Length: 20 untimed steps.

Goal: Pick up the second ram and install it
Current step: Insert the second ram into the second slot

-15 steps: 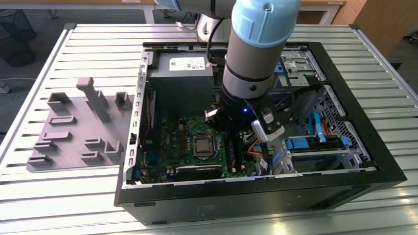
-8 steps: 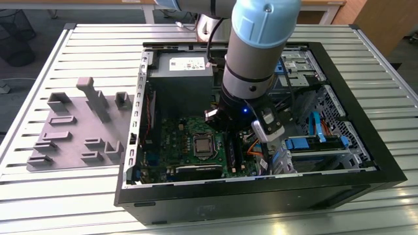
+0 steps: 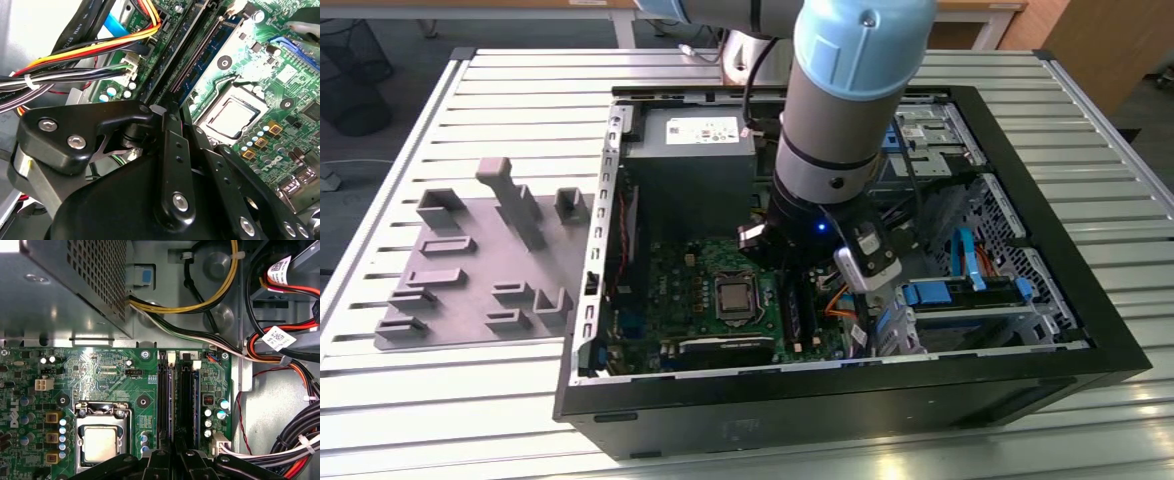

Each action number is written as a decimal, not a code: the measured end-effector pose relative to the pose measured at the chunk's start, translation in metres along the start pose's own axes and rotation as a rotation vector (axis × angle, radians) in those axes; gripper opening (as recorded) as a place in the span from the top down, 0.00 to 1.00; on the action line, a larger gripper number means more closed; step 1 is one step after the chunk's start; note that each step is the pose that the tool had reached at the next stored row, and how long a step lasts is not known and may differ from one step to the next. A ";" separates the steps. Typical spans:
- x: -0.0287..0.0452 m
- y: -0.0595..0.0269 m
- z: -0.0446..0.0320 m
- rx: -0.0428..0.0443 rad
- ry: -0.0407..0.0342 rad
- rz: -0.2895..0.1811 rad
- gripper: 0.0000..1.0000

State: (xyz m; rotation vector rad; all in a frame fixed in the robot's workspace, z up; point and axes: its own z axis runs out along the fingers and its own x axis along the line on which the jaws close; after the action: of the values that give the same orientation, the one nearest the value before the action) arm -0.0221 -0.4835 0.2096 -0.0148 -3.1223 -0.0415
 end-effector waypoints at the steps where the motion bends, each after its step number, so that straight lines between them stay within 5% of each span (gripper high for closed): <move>1: -0.0001 0.0000 0.0002 -0.0001 0.0000 0.001 0.86; 18: -0.0006 0.0000 0.0019 -0.0014 -0.0001 0.006 0.85; 20: -0.0006 0.0000 0.0020 -0.0015 -0.0001 0.006 0.79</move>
State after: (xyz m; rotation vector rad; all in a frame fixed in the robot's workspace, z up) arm -0.0216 -0.4835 0.2076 -0.0235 -3.1223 -0.0437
